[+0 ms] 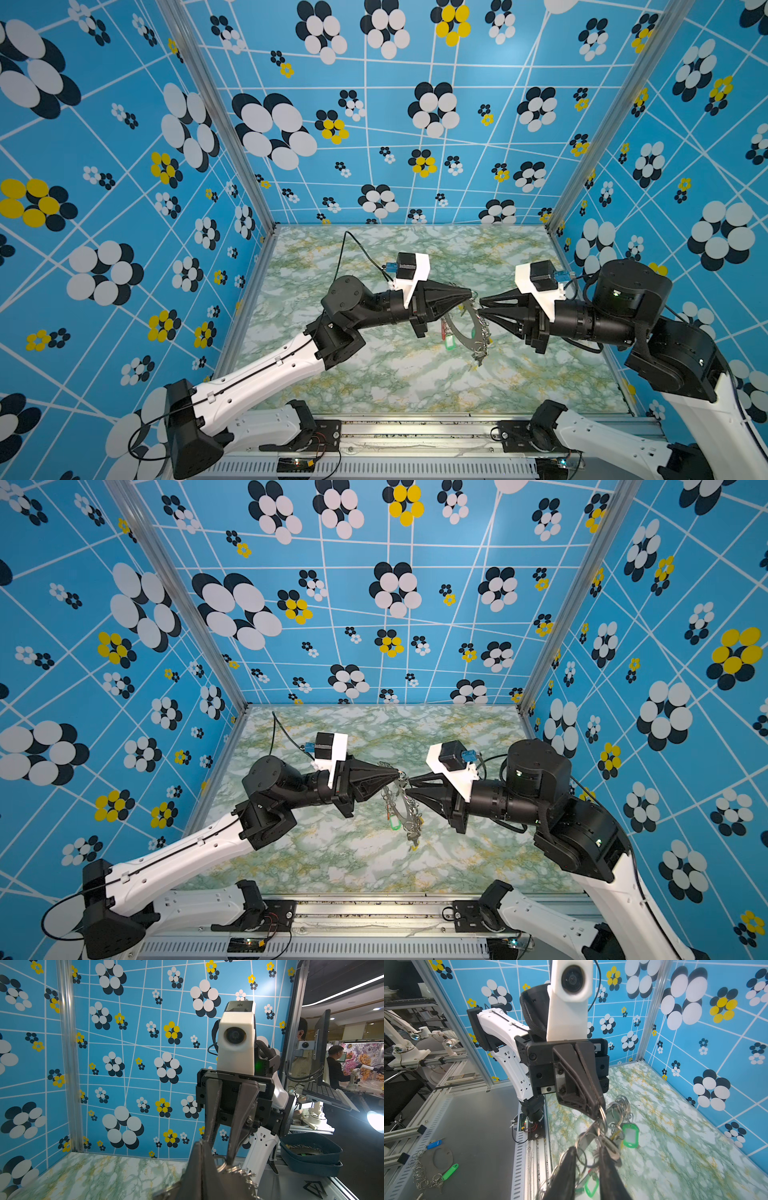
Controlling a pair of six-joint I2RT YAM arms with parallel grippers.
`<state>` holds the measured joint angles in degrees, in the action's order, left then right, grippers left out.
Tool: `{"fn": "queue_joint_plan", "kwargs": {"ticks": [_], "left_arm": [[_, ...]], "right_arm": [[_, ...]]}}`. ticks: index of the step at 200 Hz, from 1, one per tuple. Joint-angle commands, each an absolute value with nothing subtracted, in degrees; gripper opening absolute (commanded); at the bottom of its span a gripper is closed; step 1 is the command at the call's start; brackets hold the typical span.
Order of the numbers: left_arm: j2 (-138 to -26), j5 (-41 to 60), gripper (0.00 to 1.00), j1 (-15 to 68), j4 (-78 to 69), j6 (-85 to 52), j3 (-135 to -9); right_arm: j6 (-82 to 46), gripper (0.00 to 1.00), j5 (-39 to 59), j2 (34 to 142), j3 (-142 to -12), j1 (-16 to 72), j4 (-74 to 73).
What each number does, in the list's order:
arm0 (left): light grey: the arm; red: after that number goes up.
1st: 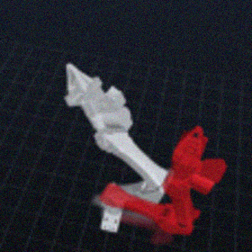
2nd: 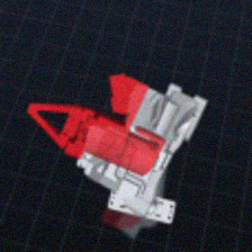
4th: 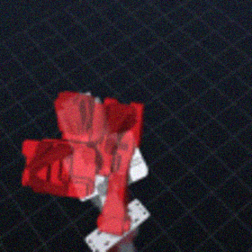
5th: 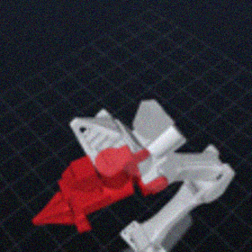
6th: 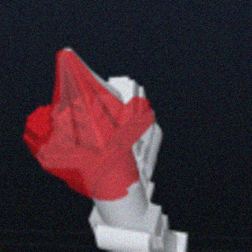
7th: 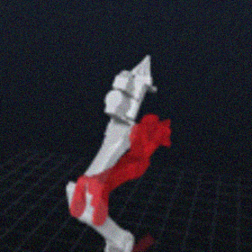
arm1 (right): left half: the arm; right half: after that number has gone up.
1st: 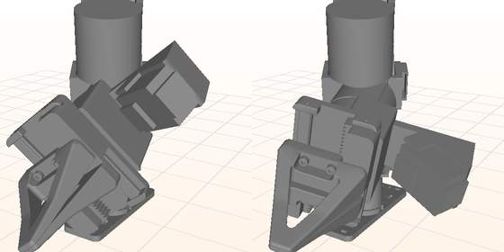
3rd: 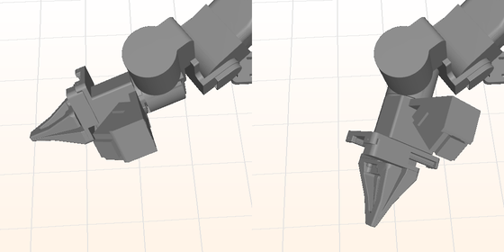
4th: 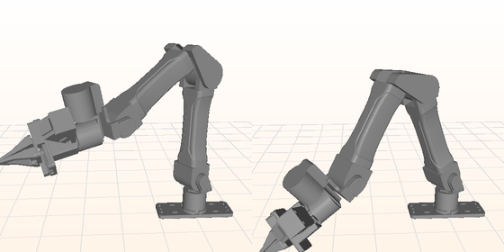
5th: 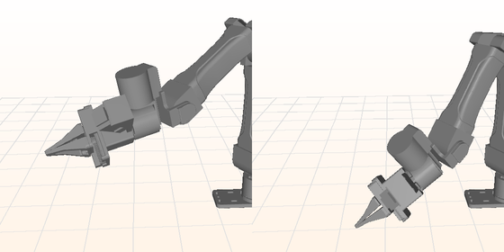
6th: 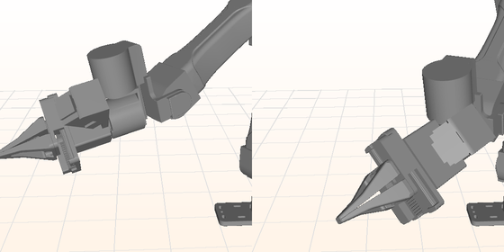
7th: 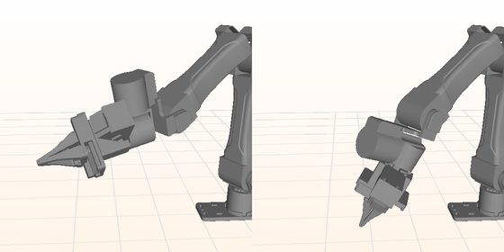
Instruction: Put the keys on the keyring
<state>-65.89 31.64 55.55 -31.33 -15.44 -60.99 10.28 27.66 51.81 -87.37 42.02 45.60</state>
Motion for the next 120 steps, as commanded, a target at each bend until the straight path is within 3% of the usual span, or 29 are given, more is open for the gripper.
{"fn": "queue_joint_plan", "kwargs": {"ticks": [1, 120], "left_arm": [[-65.0, 33.0, 0.0, 56.2, -35.2, -15.1, -61.4], [-64.3, 33.7, 0.0, 56.2, -33.7, -14.5, -61.5]], "right_arm": [[11.0, 0.21, 25.3, 52.0, -87.7, 41.7, 43.8], [13.5, 0.22, 22.9, 52.3, -90.1, 39.8, 46.1]]}}
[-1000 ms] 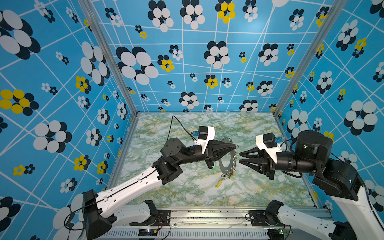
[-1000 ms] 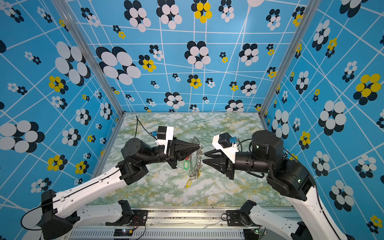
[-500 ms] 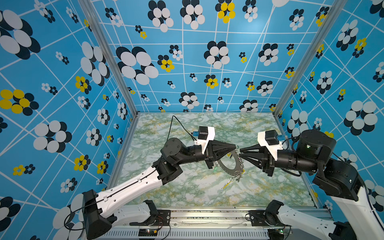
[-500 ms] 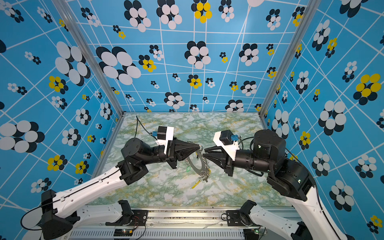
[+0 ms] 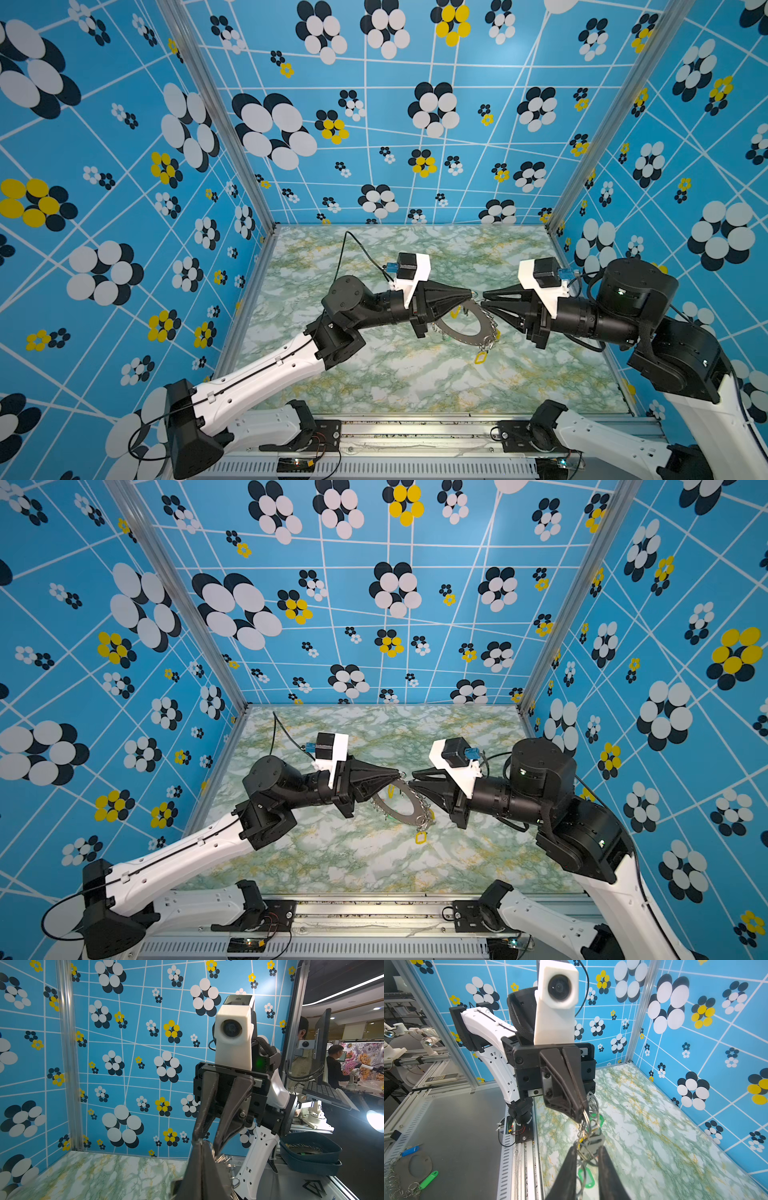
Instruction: Put the keys on the keyring
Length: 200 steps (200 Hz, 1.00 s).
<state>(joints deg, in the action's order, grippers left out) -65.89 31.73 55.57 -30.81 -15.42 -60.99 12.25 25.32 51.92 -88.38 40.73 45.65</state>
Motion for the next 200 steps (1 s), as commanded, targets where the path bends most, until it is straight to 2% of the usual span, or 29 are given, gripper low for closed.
{"fn": "queue_joint_plan", "kwargs": {"ticks": [1, 129, 164, 200], "left_arm": [[-64.4, 33.7, 0.0, 56.2, -33.7, -14.4, -61.5], [-64.2, 33.4, 0.0, 56.5, -32.5, -13.7, -61.5], [-64.8, 33.8, 0.0, 56.8, -33.0, -13.8, -62.1], [-65.2, 33.8, 0.0, 57.1, -32.9, -13.5, -62.7]], "right_arm": [[13.5, 0.22, 22.8, 52.3, -90.2, 39.9, 46.1], [17.0, 0.31, 19.4, 52.2, -91.2, 39.5, 50.2], [16.2, 0.33, 20.7, 52.9, -90.5, 39.4, 49.1], [13.5, 0.33, 28.2, 53.8, -88.5, 39.4, 46.0]]}}
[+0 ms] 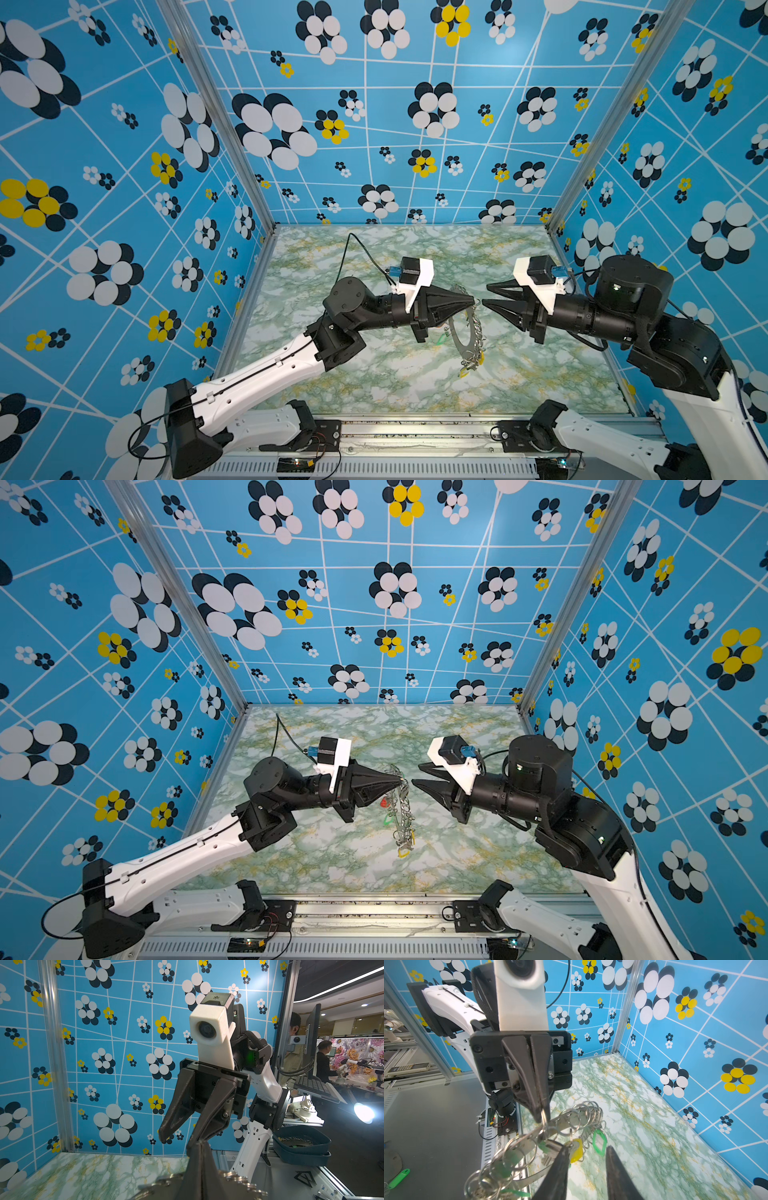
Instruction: Put the keys on the keyring
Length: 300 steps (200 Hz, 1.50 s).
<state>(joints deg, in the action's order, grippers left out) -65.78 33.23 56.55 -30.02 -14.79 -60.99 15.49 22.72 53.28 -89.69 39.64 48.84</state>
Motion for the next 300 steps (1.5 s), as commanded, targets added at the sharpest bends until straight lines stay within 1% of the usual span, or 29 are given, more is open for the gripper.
{"fn": "queue_joint_plan", "kwargs": {"ticks": [1, 30, 101, 128, 156, 247, 300], "left_arm": [[-65.2, 33.7, 0.0, 57.0, -32.8, -13.5, -62.7], [-65.3, 33.5, 0.0, 57.1, -32.9, -13.2, -62.8], [-65.5, 33.1, 0.0, 57.0, -33.7, -13.2, -62.7], [-66.2, 33.3, 0.0, 57.0, -34.9, -13.8, -62.8], [-66.2, 33.3, 0.0, 57.1, -34.8, -13.9, -62.8], [-64.2, 32.2, 0.0, 56.8, -33.6, -12.6, -62.0], [-63.8, 32.4, 0.0, 56.8, -33.4, -12.5, -62.6]], "right_arm": [[13.4, 0.33, 28.4, 53.8, -88.5, 39.4, 45.8], [11.5, 0.33, 34.0, 53.7, -86.9, 39.4, 44.3], [8.4, 0.34, 35.6, 53.3, -84.6, 39.4, 41.7], [5.7, 0.34, 37.9, 53.4, -82.6, 39.4, 37.6], [6.2, 0.34, 36.5, 53.0, -82.1, 39.5, 37.6], [9.3, 0.33, 32.2, 51.5, -85.0, 39.4, 44.6], [8.4, 0.34, 32.9, 51.6, -83.4, 39.4, 44.3]]}}
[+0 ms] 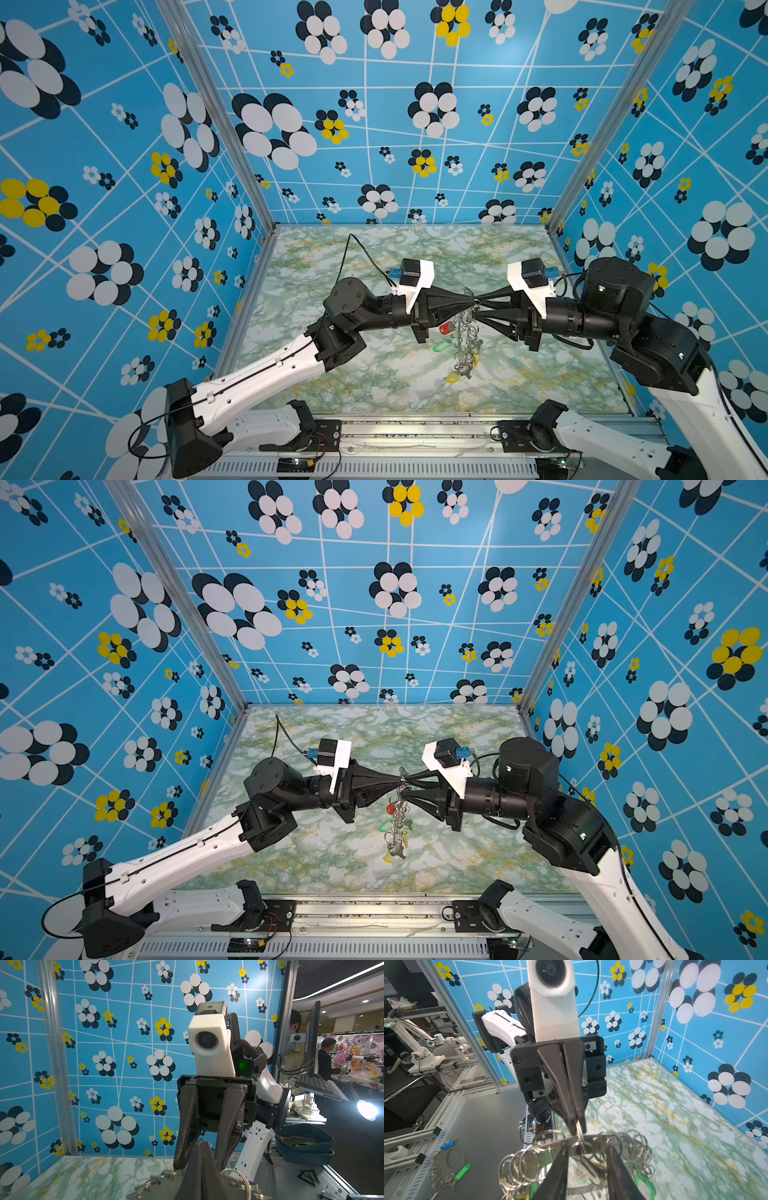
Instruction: Put the keys on the keyring
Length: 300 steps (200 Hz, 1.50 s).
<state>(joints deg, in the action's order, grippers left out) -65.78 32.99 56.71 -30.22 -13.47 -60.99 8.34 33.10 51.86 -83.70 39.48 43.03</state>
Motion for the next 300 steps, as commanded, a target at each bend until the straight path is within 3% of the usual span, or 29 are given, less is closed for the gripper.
{"fn": "queue_joint_plan", "kwargs": {"ticks": [1, 73, 100, 133, 182, 300], "left_arm": [[-63.8, 32.4, 0.0, 56.8, -33.3, -12.4, -62.6], [-63.7, 32.6, 0.0, 56.8, -33.1, -12.3, -63.4], [-63.5, 32.5, 0.0, 56.7, -32.5, -12.1, -63.5], [-63.2, 32.1, 0.0, 56.8, -32.1, -11.5, -63.3], [-62.2, 30.8, 0.0, 56.8, -31.0, -10.2, -62.8], [-64.0, 30.9, 0.0, 56.8, -29.8, -10.1, -62.9]], "right_arm": [[8.4, 0.34, 33.0, 51.5, -83.3, 39.4, 44.3], [5.7, 0.39, 36.2, 51.6, -79.4, 39.5, 40.9], [5.7, 0.29, 35.8, 51.3, -79.5, 39.4, 40.8], [5.6, 0.11, 35.8, 51.0, -79.7, 39.5, 41.3], [5.6, 0.0, 34.4, 50.0, -80.5, 39.5, 43.9], [9.4, 0.0, 35.5, 53.7, -87.4, 39.5, 49.7]]}}
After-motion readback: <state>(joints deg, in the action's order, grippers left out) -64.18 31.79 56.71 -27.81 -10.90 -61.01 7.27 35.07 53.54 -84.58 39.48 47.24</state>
